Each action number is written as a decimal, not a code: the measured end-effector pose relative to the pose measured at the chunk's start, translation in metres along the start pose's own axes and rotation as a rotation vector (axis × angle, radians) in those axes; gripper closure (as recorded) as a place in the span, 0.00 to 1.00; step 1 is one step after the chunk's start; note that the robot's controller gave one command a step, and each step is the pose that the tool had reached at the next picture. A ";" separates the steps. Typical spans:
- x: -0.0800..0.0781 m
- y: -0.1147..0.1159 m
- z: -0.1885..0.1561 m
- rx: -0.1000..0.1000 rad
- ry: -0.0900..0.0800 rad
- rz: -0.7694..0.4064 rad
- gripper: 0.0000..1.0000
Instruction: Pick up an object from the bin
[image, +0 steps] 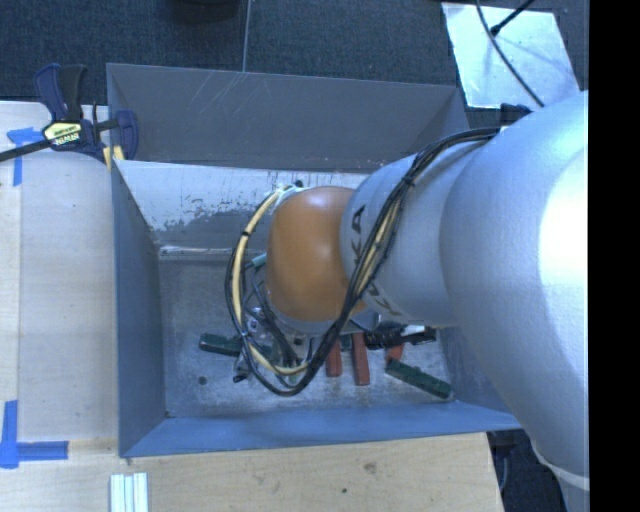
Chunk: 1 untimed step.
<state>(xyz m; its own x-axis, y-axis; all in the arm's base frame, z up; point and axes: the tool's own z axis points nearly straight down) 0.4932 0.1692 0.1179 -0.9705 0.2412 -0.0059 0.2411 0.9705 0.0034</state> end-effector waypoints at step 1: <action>-0.002 0.000 -0.035 0.000 0.000 0.000 1.00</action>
Offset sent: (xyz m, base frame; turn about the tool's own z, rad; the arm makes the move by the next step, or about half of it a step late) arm 0.0001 0.0000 0.0327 0.0000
